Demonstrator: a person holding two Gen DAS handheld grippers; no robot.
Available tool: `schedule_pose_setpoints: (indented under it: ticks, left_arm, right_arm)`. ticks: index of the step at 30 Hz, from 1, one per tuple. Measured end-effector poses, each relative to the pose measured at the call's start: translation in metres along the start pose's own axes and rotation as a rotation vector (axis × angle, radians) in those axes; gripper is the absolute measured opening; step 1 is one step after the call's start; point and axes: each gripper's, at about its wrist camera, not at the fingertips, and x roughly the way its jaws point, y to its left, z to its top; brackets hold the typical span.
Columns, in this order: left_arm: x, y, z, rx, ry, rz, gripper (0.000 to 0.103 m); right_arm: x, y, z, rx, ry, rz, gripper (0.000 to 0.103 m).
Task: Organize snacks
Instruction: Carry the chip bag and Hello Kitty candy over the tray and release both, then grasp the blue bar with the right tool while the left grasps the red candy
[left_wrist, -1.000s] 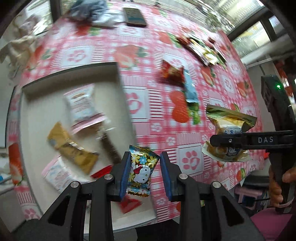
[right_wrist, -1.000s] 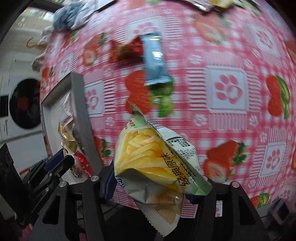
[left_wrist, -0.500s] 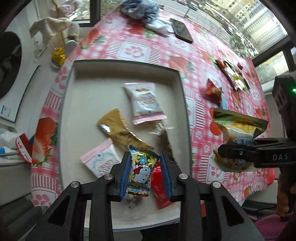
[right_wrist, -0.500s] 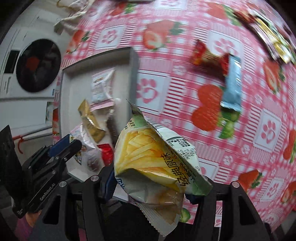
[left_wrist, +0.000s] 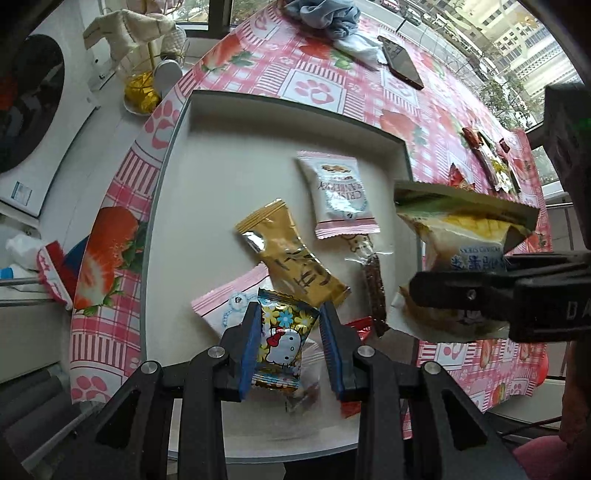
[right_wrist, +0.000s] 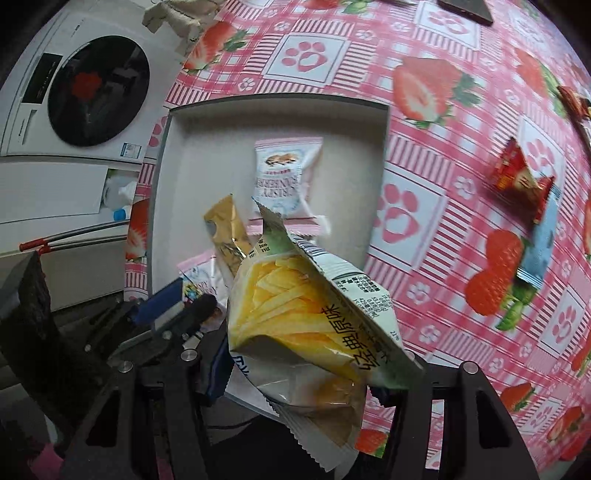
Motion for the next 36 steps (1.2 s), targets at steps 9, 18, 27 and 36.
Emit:
schedule_pose_setpoints:
  ticks: [9, 18, 27, 36]
  left_arm:
    - [0.008, 0.0, 0.002, 0.021, 0.037, 0.017, 0.036]
    - [0.006, -0.008, 0.001, 0.043, 0.04, 0.033, 0.08]
    - [0.006, -0.019, 0.005, 0.082, 0.057, 0.055, 0.08]
    - [-0.002, -0.039, 0.012, 0.131, 0.03, 0.078, 0.08]
  right_arm:
    - [0.013, 0.015, 0.019, -0.003, 0.013, 0.009, 0.061]
    - [0.013, -0.002, 0.025, 0.05, 0.035, -0.015, 0.102]
    - [-0.005, -0.092, -0.002, 0.282, 0.0, -0.001, 0.102]
    - [-0.028, -0.179, -0.017, 0.483, -0.073, -0.048, 0.102]
